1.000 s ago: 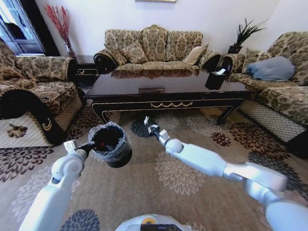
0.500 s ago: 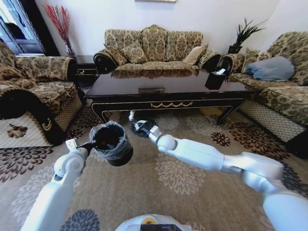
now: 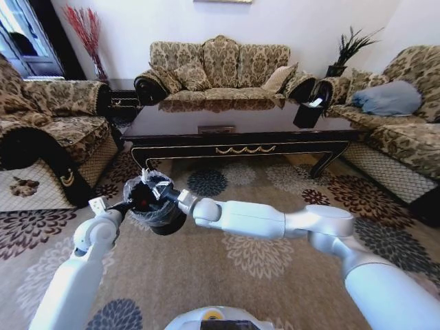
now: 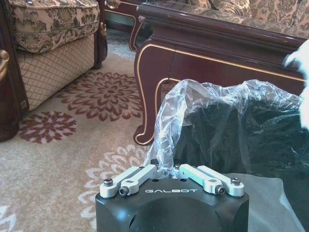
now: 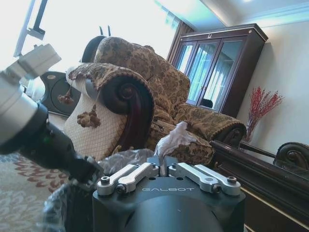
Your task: Move to the front of the table and pick up the trash from the floor, then place it into the trash bin.
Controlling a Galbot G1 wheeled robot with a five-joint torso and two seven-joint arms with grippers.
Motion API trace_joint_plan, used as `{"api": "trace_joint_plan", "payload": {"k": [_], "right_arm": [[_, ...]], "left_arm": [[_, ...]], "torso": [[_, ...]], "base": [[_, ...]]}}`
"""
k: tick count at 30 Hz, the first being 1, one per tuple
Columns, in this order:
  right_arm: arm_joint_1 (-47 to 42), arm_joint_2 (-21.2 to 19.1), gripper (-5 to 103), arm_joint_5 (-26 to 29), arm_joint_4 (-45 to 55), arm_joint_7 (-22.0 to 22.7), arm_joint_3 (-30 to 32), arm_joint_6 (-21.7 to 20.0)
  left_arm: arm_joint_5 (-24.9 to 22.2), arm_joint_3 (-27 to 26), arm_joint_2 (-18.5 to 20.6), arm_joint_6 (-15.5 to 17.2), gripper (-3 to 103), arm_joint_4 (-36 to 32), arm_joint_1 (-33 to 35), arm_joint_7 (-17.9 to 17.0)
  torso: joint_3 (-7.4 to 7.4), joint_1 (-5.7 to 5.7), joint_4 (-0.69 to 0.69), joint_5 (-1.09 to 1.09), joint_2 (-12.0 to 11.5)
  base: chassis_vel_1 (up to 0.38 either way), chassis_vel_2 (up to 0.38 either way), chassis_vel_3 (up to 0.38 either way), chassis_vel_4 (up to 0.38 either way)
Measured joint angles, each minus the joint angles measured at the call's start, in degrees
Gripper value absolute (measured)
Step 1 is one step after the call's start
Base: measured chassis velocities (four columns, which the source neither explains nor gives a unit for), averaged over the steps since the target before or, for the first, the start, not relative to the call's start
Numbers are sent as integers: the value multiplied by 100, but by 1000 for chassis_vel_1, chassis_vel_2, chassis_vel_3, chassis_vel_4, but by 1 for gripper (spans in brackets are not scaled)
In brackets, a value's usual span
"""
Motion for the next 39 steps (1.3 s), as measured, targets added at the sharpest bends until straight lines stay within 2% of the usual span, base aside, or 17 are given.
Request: {"api": "trace_joint_plan", "payload": {"k": [1, 3, 6, 9, 10, 12, 13, 15, 16, 19, 21, 22, 23, 25, 29, 32, 39], "right_arm": [[-14, -5, 14, -30, -15, 15, -12, 3], [-22, -16, 14, -63, -23, 21, -21, 8], [-24, -94, 30, -179, -38, 23, -37, 12], [-17, -191, 36, -231, -35, 25, -37, 16], [-16, -247, 41, -243, -17, 30, -15, 17], [-39, -396, 53, -242, 18, 120, 135, 13], [-39, -396, 53, -242, 18, 120, 135, 13], [-118, -576, 63, -232, 36, 373, 365, -59], [-118, -576, 63, -232, 36, 373, 365, -59], [-257, -1035, 80, -23, 41, 696, 880, -221], [-285, -1129, 80, 16, 49, 716, 980, -244], [-375, -1419, 91, 91, 51, 766, 1239, -301], [-464, -1583, 91, 114, 63, 778, 1403, -316], [-651, -1805, 98, 177, 81, 816, 1697, -318], [-1011, -2044, 100, 523, 125, 987, 2234, -337], [-1264, -2164, 100, 559, 142, 1056, 2574, -370], [-2560, -2315, 100, -48, 192, 785, 3686, -236]], "left_arm": [[0, -8, 8, 0, 4, -4, 5, 1], [0, -13, 15, 0, 4, -8, 9, 3], [-2, -19, 30, 0, 4, -17, 10, 10], [-2, -20, 36, -1, 4, -35, 14, 11], [-3, -22, 37, -1, 4, -57, 30, 11], [-4, -32, 28, -1, 4, -121, 106, 12], [-4, -32, 28, -1, 4, -121, 106, 12], [-2, -37, -3, -2, 4, -217, 240, -9], [-2, -37, -3, -2, 4, -217, 240, -9], [5, -18, -21, -2, 4, -408, 544, -166], [4, -8, -27, -2, 4, -449, 613, -201], [-5, 13, -65, -2, 4, -516, 764, -261], [-9, 36, -112, -3, 4, -526, 834, -295], [-52, 94, -222, 9, 4, -512, 914, -369], [-105, 182, -358, 57, 4, -414, 942, -522], [-55, 211, -410, 63, 4, -331, 954, -538], [161, 218, -522, -3, 4, 17, 1013, -477]], "torso": [[0, 0, 1, 0, 0], [0, 0, 1, 1, 0], [0, 0, 0, 1, 0], [0, 0, 0, 1, 0], [0, 0, 0, 1, 0], [0, 0, 1, 2, 0], [0, 0, 1, 2, 0], [0, 0, 0, 3, 0], [0, 0, 0, 3, 0], [0, 0, 0, 3, 0], [-1, 0, 1, 4, 0], [-1, 0, 0, 3, 1], [-1, -1, 0, 4, 1], [-1, -1, -1, 4, 0], [-1, -1, 0, 4, 0], [-1, -1, 1, 4, 0], [0, -1, 0, 3, 1]], "base": [[0, 0, 0, 0], [0, 0, 0, 0], [0, 0, 0, 0], [0, 0, 0, 0], [0, 0, 0, 0], [0, 0, 0, 0], [0, 0, 0, 0], [0, 0, 0, 0], [0, 0, 0, 0], [0, 0, 0, 0], [0, 0, 0, 0], [0, 0, 0, 0], [0, 0, 0, 0], [0, 0, 0, 0], [0, 0, 0, 0], [0, 0, 0, 0], [0, 0, 0, 0]]}}
